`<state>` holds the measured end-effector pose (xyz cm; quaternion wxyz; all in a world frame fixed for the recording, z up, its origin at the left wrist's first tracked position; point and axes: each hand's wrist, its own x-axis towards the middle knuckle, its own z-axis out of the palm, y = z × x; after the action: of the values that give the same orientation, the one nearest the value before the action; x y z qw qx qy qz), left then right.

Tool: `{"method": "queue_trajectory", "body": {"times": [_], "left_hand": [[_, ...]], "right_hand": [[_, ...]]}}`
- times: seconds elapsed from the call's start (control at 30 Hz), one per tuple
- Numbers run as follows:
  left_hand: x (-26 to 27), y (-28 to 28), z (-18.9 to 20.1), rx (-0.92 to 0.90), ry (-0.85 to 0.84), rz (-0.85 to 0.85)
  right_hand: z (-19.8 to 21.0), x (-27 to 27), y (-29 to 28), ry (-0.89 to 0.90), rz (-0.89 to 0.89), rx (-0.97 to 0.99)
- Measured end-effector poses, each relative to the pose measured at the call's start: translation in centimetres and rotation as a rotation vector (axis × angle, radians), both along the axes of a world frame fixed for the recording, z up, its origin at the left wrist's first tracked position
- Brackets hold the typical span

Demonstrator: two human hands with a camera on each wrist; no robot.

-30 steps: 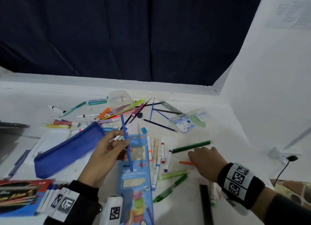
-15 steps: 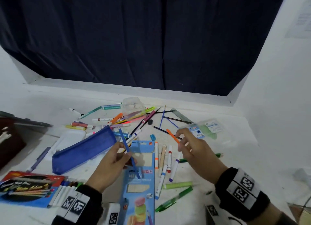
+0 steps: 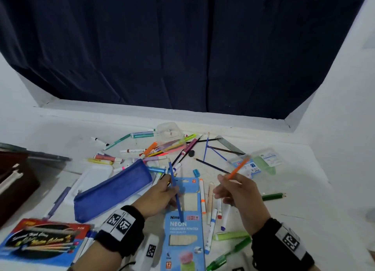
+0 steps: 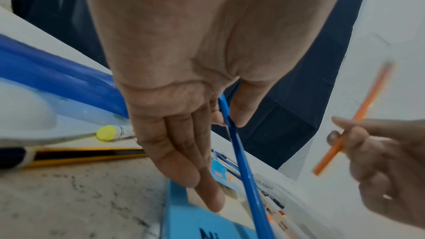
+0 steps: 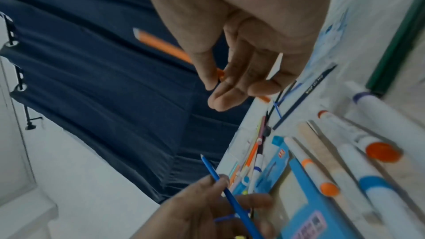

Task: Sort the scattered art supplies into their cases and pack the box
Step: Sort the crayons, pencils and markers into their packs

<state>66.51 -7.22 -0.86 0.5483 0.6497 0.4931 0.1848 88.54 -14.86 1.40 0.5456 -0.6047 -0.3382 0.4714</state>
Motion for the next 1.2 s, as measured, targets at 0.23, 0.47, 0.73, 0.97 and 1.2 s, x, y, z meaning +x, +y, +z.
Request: {"method": "queue_trajectory", "body": {"times": [0.23,0.47,0.73,0.97,1.2], "left_hand": [[-0.7,0.5,-0.4,0.061,0.009,-0.106],[-0.9,2.8,-0.1,0.148,0.057,-0.144],[0.0,6.7,-1.2,0.143,0.152,-0.111],[0.7,6.9,-0.7,0.561,0.731,-0.334],[-0.1,4.9,-0.7,0.770,0.922,-0.506]], "right_hand": [[-2.8,-2.5,1.4,-0.033,0.150,-0.059],[-4.4,-3.3,5.2,-0.376,0.345,-0.144],[-3.7,-3.5,7.4,-0.539,0.493,-0.156],[-4.1,-4.3,8.3,-0.729,0.496,-0.213],[-4.7,-5.2,7.4,-0.977,0.587,-0.176]]}}
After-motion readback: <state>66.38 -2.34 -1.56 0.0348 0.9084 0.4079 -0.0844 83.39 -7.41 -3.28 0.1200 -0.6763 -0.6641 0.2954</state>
